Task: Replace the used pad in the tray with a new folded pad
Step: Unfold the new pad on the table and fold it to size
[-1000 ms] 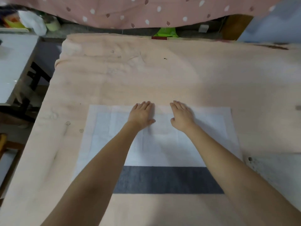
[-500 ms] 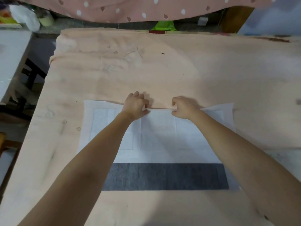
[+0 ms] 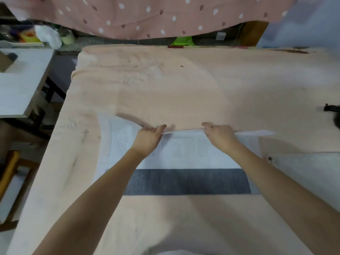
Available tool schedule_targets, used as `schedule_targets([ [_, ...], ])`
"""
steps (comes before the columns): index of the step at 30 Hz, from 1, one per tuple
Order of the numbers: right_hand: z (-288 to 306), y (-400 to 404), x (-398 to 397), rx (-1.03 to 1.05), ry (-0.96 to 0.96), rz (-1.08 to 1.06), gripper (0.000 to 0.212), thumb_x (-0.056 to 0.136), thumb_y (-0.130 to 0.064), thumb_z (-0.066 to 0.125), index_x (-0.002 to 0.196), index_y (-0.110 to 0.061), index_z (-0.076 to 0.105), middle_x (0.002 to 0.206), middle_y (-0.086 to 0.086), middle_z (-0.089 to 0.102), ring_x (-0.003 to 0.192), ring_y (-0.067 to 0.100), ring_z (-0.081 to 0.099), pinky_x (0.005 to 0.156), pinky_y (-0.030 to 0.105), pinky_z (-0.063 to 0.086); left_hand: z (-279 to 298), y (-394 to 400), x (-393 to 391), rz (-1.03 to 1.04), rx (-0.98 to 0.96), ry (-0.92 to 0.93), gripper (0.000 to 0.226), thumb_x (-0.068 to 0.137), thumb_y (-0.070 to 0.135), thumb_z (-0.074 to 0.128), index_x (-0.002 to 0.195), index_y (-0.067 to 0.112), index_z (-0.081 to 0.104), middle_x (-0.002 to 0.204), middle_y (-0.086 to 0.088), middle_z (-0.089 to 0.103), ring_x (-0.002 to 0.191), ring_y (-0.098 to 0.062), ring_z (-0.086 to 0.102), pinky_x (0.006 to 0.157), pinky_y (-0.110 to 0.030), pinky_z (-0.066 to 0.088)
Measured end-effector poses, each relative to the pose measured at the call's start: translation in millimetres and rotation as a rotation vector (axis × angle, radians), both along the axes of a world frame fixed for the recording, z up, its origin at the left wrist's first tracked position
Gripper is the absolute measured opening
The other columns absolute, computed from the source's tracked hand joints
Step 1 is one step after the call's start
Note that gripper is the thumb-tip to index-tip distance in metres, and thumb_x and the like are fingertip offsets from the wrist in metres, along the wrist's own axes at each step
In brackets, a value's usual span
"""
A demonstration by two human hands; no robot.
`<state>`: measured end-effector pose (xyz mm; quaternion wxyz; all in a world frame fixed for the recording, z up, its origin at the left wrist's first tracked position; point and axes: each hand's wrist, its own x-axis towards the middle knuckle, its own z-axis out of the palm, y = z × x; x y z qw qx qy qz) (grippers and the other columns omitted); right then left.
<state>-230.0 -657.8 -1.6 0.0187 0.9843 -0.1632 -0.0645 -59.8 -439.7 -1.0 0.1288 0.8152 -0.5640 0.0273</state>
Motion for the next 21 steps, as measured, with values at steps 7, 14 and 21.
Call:
schedule_targets([
  [7,-7,36,-52,-0.072,-0.256,0.050,0.058,0.048,0.013,0.083,0.104,0.007,0.068,0.105,0.021,0.070,0.090,0.033,0.071,0.069,0.044,0.057,-16,44,-45,-0.050,-0.119,-0.132,0.039,0.069,0.003,0.079,0.106,0.009,0.072,0.104,-0.006,0.073,0.098,-0.026,0.069,0.078,-0.036,0.056],
  [14,-51,61,-84,0.027,0.084,-0.034,0.058,0.097,-0.009,0.033,0.151,-0.013,0.012,0.160,0.005,0.009,0.147,0.019,0.008,0.119,0.036,0.001,-46,68,-70,0.091,0.356,0.057,0.049,0.102,0.024,0.034,0.149,0.028,0.022,0.158,0.001,0.013,0.146,-0.026,0.011,0.118,-0.048,0.000],
  [21,-60,71,-94,0.101,0.091,-0.111,0.057,0.100,-0.021,0.030,0.152,-0.017,0.006,0.160,0.001,0.000,0.147,0.016,0.000,0.119,0.036,0.000,-55,69,-75,0.111,0.359,0.082,0.053,0.100,0.046,0.025,0.148,0.026,0.024,0.156,0.004,0.020,0.146,-0.019,0.010,0.116,-0.047,-0.009],
])
